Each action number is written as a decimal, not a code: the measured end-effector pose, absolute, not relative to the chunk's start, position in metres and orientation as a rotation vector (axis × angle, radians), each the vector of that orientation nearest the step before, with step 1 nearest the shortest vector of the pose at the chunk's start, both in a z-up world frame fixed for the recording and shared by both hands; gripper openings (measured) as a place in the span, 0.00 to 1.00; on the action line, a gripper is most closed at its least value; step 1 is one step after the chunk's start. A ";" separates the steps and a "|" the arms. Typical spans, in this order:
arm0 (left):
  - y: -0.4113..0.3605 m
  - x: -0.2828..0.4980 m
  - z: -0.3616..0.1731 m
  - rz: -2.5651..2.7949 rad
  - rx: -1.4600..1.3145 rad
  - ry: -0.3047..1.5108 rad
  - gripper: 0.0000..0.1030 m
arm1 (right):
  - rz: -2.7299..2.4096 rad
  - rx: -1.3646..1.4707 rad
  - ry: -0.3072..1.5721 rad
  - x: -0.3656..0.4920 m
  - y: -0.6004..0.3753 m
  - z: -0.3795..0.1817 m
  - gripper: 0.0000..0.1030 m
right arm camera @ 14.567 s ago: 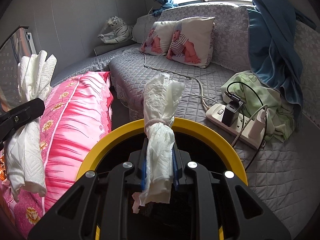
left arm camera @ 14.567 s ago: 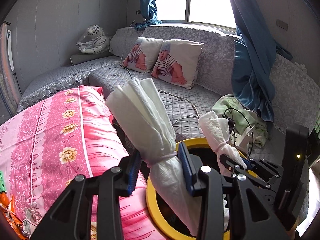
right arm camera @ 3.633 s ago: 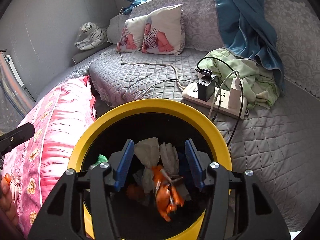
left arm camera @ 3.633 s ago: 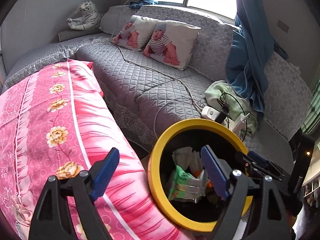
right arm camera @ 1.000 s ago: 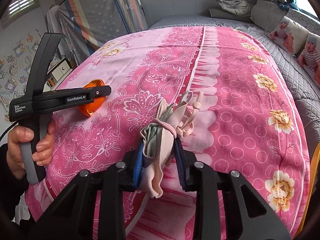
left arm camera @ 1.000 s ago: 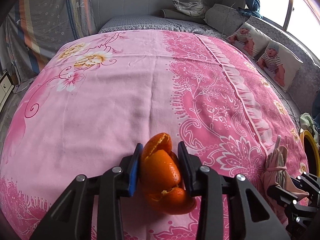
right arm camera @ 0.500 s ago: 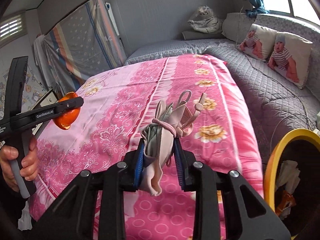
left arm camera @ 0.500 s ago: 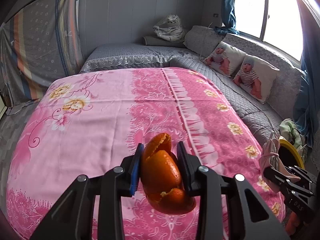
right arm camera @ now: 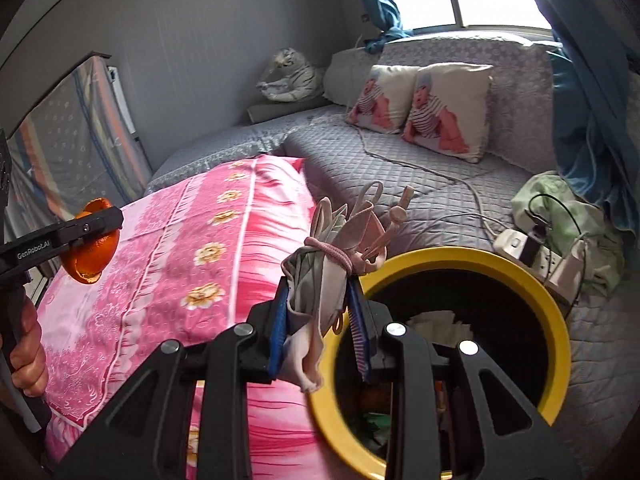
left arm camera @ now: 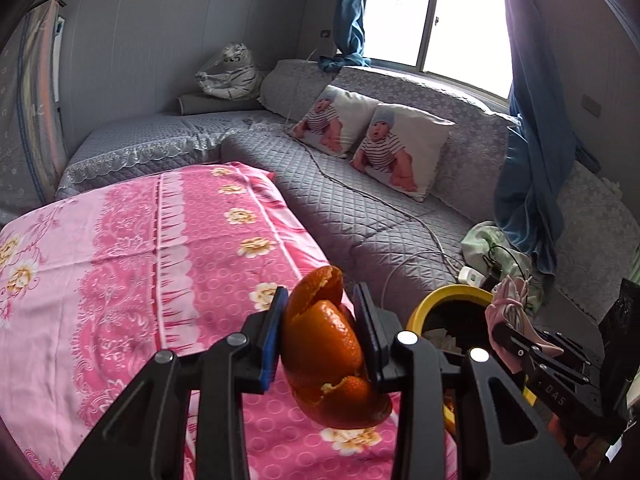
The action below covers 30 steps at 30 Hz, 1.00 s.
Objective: Collect trash
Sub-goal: 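Carry the orange peel and beige cloth bundle over the bin with both tools, then open both tools over the bin to drop the peel and cloth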
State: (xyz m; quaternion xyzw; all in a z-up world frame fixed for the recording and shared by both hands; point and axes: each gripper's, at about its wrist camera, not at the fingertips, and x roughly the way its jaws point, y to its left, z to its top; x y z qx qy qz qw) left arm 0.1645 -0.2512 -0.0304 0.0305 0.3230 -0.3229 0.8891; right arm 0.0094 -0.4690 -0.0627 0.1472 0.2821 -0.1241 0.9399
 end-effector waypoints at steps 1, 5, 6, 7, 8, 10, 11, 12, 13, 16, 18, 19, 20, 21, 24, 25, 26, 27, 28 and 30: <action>-0.262 0.162 -0.031 -0.689 0.070 0.667 0.31 | -0.276 0.308 0.574 0.005 -0.478 -0.064 0.26; -0.306 0.156 -0.040 -0.768 0.089 0.683 0.31 | -0.347 0.338 0.587 -0.008 -0.508 -0.076 0.26; -0.314 0.155 -0.044 -0.787 0.095 0.689 0.31 | -0.359 0.348 0.593 -0.010 -0.514 -0.080 0.26; -0.324 0.155 -0.048 -0.805 0.101 0.698 0.31 | -0.368 0.361 0.600 -0.012 -0.520 -0.085 0.26; -0.333 0.154 -0.053 -0.821 0.105 0.708 0.31 | -0.376 0.372 0.605 -0.014 -0.525 -0.089 0.26; -0.349 0.151 -0.064 -0.854 0.111 0.737 0.31 | -0.398 0.382 0.617 -0.016 -0.532 -0.098 0.26; -0.357 0.150 -0.069 -0.871 0.114 0.752 0.31 | -0.407 0.386 0.624 -0.016 -0.535 -0.103 0.26; -0.365 0.148 -0.073 -0.889 0.120 0.764 0.31 | -0.412 0.393 0.633 -0.017 -0.537 -0.107 0.26; -0.373 0.146 -0.078 -0.911 0.128 0.775 0.31 | -0.416 0.401 0.641 -0.019 -0.540 -0.112 0.26; -0.392 0.139 -0.093 -0.947 0.156 0.804 0.32 | -0.435 0.419 0.664 -0.022 -0.548 -0.124 0.26; -0.401 0.138 -0.101 -0.969 0.163 0.832 0.32 | -0.448 0.432 0.681 -0.024 -0.553 -0.131 0.26; -0.405 0.138 -0.106 -0.972 0.166 0.845 0.32 | -0.453 0.438 0.688 -0.025 -0.556 -0.135 0.26; -0.409 0.137 -0.109 -0.978 0.171 0.857 0.32 | -0.456 0.442 0.694 -0.026 -0.557 -0.138 0.26; -0.411 0.137 -0.113 -0.982 0.173 0.868 0.33 | -0.460 0.441 0.697 -0.027 -0.558 -0.140 0.26; -0.414 0.139 -0.120 -0.994 0.159 0.914 0.39 | -0.480 0.436 0.704 -0.029 -0.561 -0.144 0.29; -0.412 0.140 -0.121 -0.999 0.144 0.928 0.47 | -0.485 0.442 0.705 -0.030 -0.563 -0.145 0.32; -0.409 0.141 -0.120 -0.991 0.133 0.930 0.56 | -0.496 0.452 0.706 -0.031 -0.565 -0.146 0.37; -0.405 0.142 -0.118 -0.976 0.125 0.922 0.59 | -0.505 0.460 0.707 -0.032 -0.567 -0.147 0.39; -0.402 0.143 -0.114 -0.965 0.117 0.913 0.62 | -0.517 0.465 0.706 -0.034 -0.569 -0.147 0.41; -0.390 0.148 -0.107 -0.950 0.088 0.908 0.68 | -0.534 0.473 0.702 -0.037 -0.571 -0.146 0.45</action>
